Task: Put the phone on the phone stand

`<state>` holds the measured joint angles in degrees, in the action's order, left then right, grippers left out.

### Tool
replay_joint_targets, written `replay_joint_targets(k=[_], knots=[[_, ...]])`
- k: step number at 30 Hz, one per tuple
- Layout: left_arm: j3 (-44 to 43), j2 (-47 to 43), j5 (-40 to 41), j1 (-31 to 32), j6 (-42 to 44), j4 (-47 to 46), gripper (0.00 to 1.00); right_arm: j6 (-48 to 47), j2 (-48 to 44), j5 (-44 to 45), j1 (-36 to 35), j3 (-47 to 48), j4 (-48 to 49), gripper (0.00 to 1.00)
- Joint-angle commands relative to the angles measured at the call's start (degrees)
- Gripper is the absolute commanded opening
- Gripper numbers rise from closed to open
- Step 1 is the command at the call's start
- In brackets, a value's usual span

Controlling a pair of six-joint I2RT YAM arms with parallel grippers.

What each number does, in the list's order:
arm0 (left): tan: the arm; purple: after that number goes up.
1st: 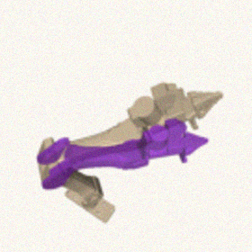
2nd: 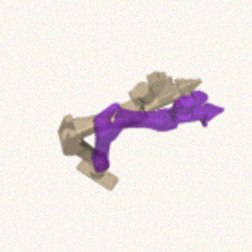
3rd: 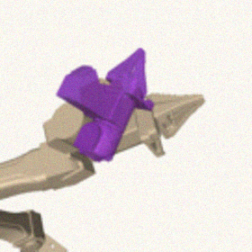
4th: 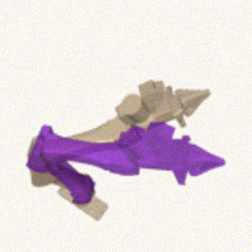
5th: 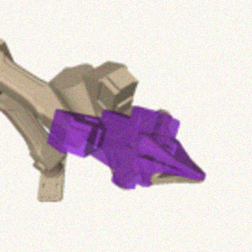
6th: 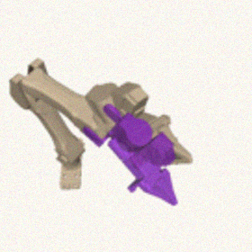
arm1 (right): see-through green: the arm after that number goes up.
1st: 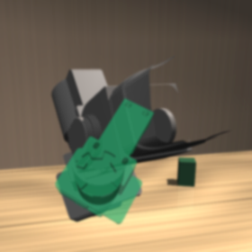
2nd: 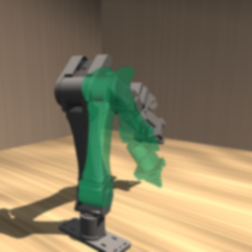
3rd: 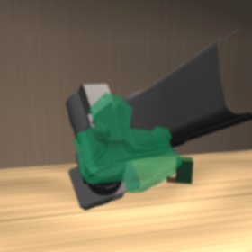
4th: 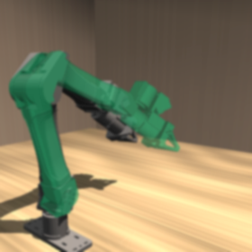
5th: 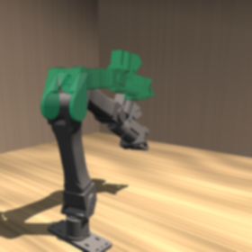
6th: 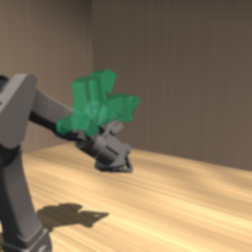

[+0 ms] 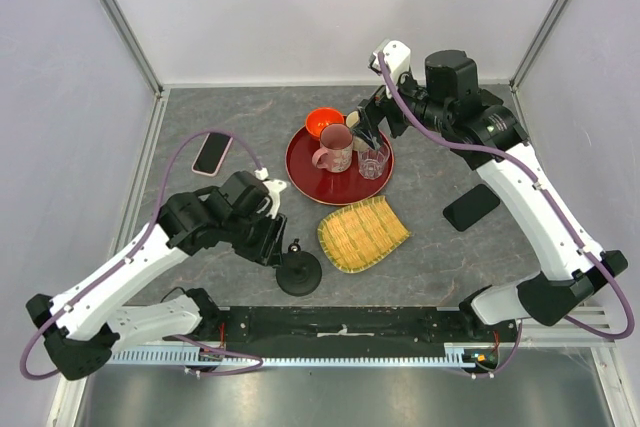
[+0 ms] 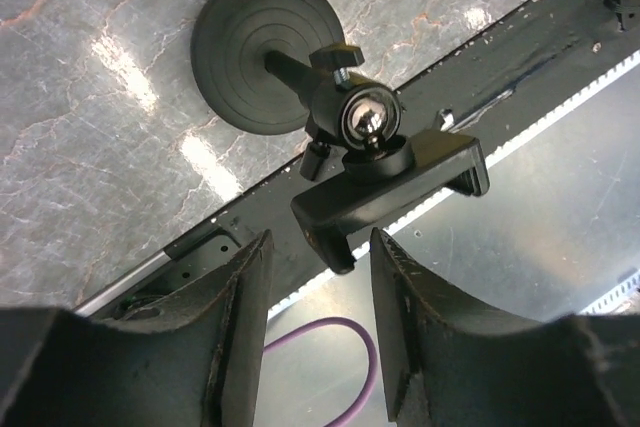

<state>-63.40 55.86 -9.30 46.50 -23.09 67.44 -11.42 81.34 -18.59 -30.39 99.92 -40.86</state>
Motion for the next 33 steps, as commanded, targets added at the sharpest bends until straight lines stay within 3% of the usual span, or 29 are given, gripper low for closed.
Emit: replay_joint_targets(k=[1, 6, 9, 10, 13, 17, 24, 26, 33], knots=[[-3.57, 2.24, 7.19, 4.37, -3.71, 0.59, 0.49, -1.24, -1.45, 0.04, -0.11, 0.19, 1.14, 0.98], [-4.63, 3.82, 10.78, 6.32, -5.73, 1.55, 0.4, -1.06, -1.27, 0.22, -0.11, 0.19, 1.22, 0.98], [-4.72, 4.09, 13.33, 7.11, -7.75, 2.61, 0.2, -1.06, -1.1, 1.44, -0.11, 0.19, 1.22, 0.98], [-4.63, 3.82, 14.47, 7.2, -8.8, 2.61, 0.03, -0.97, -0.92, 1.97, -0.11, 0.28, 1.31, 0.98], [-4.54, 2.25, 20.62, 7.2, -16.17, 2.7, 0.02, -0.36, -0.22, 4.43, -0.11, 0.45, 1.84, 0.98], [-5.59, 1.45, 31.69, 7.2, -32.4, 4.01, 0.02, 0.78, 0.75, 6.37, -0.11, 0.98, 2.37, 0.98], [-13.15, 7.77, 49.43, 7.2, -50.62, 10.32, 0.02, 0.79, 1.1, 7.95, -0.11, 0.89, 2.28, 0.98], [-14.91, 10.22, 52.26, 7.11, -58.94, 12.71, 0.02, 0.79, 1.1, 7.95, -0.19, 0.89, 2.28, 0.98], [-14.13, 11.91, 54.83, 6.94, -71.73, 12.46, 0.02, -0.27, 2.15, 8.74, -0.11, 0.89, 2.45, 0.98]])
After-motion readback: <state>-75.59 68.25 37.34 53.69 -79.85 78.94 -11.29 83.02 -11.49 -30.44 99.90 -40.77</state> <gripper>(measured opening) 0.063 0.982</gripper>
